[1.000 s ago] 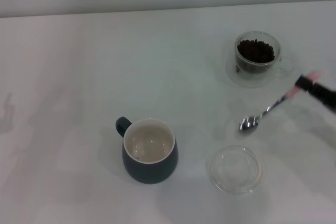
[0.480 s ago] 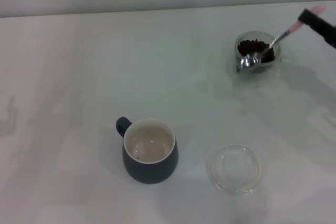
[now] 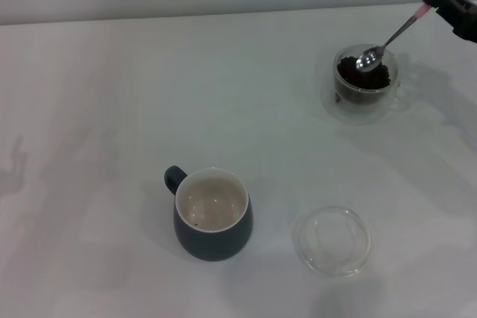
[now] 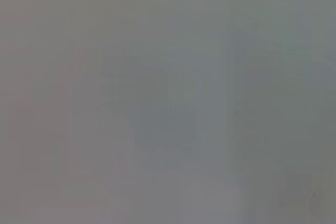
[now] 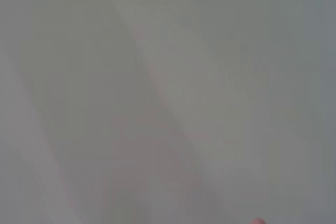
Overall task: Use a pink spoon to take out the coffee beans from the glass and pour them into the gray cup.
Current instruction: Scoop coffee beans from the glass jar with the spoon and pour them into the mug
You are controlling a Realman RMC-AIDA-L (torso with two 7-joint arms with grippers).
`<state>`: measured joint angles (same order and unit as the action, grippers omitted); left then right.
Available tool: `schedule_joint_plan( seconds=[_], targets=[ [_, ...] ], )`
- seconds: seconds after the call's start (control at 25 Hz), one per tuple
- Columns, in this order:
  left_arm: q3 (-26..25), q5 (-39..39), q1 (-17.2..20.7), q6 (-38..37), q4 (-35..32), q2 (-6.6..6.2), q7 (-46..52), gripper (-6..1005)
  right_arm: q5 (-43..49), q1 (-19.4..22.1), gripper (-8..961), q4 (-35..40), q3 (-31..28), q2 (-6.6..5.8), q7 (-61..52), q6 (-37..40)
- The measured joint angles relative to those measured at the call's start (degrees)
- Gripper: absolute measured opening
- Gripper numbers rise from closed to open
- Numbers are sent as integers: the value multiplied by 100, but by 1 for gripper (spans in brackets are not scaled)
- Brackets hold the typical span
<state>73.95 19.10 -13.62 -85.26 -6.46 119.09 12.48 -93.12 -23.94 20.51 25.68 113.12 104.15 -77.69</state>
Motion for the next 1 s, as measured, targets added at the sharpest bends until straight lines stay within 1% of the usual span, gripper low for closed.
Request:
schedule_joint_plan(
  seconds=[0.36, 0.68, 1.0],
  targets=[
    [5, -3, 0, 1, 13, 0, 7, 407, 39, 34, 144, 111, 17, -1, 464, 326],
    [5, -3, 0, 0, 14, 8, 9, 407, 48, 27, 144, 53, 42, 156, 798, 587],
    [5, -3, 0, 0, 13, 9, 9, 407, 12, -36, 144, -183, 16, 172, 340, 745]
  ],
)
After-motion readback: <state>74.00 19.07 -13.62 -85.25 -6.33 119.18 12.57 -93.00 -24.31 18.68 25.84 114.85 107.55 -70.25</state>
